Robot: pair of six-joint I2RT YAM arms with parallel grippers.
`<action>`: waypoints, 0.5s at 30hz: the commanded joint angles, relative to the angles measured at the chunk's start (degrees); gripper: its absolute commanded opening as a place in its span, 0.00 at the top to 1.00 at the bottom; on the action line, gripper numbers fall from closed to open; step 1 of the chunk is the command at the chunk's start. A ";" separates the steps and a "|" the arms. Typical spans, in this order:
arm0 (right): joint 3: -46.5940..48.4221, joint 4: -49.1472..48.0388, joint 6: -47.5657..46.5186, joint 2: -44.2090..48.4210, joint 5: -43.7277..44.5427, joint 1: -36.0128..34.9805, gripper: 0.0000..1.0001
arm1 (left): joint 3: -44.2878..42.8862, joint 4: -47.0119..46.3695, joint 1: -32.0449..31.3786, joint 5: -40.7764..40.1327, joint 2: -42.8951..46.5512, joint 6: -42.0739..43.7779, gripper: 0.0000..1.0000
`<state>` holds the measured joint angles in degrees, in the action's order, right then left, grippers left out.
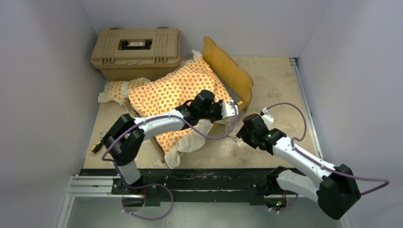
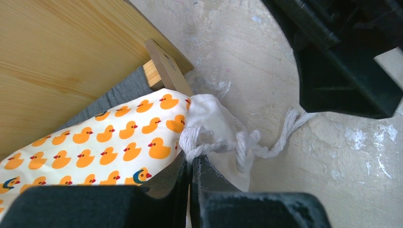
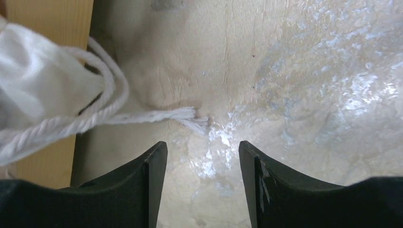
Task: Set up the pet bed
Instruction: Tie the ropes to the bed frame.
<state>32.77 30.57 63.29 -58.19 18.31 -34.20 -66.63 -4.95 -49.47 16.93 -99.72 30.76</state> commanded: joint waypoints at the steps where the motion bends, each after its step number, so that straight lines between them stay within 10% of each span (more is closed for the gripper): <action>1: 2.01 -4.41 4.66 -6.14 -0.89 0.55 0.40 | 0.36 -4.27 0.17 -0.40 3.19 -1.28 1.00; 15: 0.60 -10.34 9.36 -11.18 -3.03 0.55 0.45 | 1.55 -5.77 0.17 -0.05 3.74 -2.99 1.00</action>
<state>33.30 23.03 69.91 -67.90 15.92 -33.71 -66.08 -7.84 -49.47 16.32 -98.65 29.45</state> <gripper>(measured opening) 0.549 0.008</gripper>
